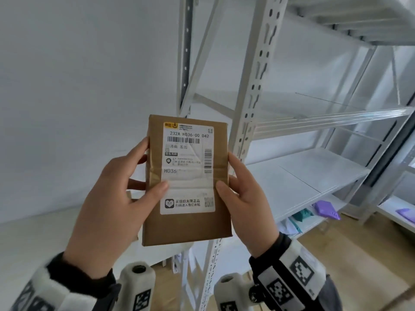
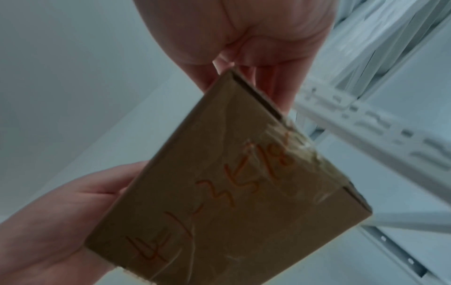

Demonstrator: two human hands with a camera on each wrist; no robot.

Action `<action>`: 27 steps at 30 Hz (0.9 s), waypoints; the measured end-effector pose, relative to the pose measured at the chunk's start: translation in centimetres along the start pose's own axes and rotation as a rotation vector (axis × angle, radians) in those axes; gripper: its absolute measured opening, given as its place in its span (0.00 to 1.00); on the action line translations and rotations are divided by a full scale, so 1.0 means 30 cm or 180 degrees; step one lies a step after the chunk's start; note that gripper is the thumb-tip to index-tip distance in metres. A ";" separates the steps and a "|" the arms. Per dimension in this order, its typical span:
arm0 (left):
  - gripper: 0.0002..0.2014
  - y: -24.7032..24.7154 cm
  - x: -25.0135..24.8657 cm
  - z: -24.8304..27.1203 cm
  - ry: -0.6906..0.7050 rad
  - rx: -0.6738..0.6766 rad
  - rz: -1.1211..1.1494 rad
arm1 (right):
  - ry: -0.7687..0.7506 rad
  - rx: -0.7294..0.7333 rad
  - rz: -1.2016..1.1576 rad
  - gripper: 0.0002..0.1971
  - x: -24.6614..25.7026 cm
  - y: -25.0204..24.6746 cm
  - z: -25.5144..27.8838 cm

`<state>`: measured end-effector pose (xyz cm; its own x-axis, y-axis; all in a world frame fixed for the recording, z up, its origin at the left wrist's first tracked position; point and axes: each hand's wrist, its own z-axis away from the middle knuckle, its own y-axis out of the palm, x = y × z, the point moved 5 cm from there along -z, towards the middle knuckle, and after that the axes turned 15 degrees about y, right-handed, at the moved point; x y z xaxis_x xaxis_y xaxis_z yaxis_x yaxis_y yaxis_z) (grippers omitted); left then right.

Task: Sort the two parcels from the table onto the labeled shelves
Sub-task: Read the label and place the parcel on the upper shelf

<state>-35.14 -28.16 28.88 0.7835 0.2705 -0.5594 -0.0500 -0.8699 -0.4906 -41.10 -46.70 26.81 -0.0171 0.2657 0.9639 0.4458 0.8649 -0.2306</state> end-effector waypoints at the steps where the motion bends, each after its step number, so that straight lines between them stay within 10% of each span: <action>1: 0.35 0.024 -0.045 0.001 0.0039 0.0005 0.0018 | 0.0006 -0.0060 -0.0011 0.27 0.000 -0.052 0.025; 15: 0.35 0.392 -0.419 -0.105 0.0629 0.0418 0.0426 | 0.0084 -0.0711 -0.0266 0.27 -0.030 -0.582 0.197; 27: 0.34 0.719 -0.504 -0.342 0.0720 0.0276 0.0578 | -0.0215 -0.0785 -0.0212 0.27 -0.065 -0.923 -0.026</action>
<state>-41.72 -55.22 33.61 0.8745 0.0067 -0.4850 -0.2468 -0.8546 -0.4569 -52.72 -71.50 31.40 -0.1097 0.2467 0.9629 0.6463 0.7537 -0.1195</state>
